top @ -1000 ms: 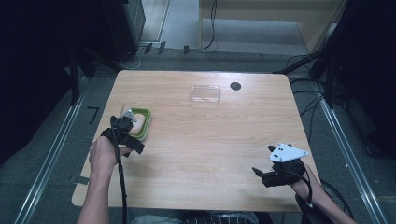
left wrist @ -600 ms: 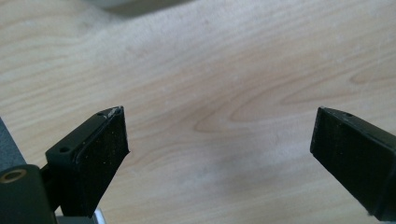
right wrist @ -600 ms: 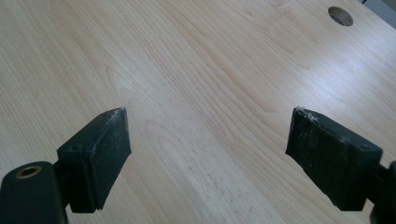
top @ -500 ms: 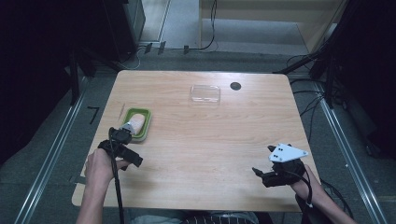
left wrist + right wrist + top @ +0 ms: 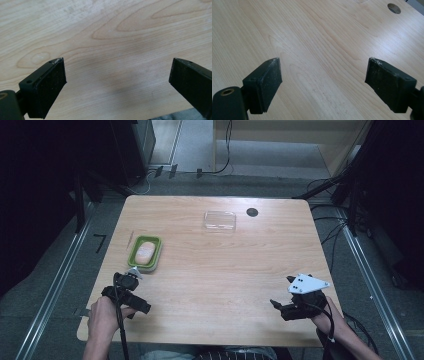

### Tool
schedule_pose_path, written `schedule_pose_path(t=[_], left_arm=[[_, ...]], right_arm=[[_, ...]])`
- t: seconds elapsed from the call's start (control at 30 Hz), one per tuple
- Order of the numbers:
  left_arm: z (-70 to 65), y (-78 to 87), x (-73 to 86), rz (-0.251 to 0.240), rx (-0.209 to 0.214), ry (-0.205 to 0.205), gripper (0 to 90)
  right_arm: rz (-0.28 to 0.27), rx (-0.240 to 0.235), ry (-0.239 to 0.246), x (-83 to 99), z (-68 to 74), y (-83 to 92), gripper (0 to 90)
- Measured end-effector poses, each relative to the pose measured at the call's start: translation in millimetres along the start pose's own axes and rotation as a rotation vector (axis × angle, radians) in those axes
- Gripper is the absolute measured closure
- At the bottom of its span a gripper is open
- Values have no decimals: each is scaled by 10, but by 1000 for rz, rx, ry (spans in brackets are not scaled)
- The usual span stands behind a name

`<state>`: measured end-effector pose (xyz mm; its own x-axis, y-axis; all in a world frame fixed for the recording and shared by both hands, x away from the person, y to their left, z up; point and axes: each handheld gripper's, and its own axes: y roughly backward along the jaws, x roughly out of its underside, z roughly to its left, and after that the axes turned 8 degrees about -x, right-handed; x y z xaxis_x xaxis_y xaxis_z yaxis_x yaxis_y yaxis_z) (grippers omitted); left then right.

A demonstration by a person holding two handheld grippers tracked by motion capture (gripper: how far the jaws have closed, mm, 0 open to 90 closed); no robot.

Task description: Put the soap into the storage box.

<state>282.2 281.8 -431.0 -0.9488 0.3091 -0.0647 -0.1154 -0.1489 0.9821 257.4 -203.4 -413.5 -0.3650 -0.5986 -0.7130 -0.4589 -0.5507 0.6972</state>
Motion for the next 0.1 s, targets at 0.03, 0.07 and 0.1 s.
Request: schedule_pose_path(t=[0.03,0.07,0.1], left_arm=[[-2,-13,1,1,2,1,13],[-2,-13,1,1,2,1,12],[-2,-27,2,-1,3,3,12]], right_arm=[[0,-1,1,1,-3,1,136],[0,-1,1,1,-3,1,136],[2,1,0,3,-5,1,136]])
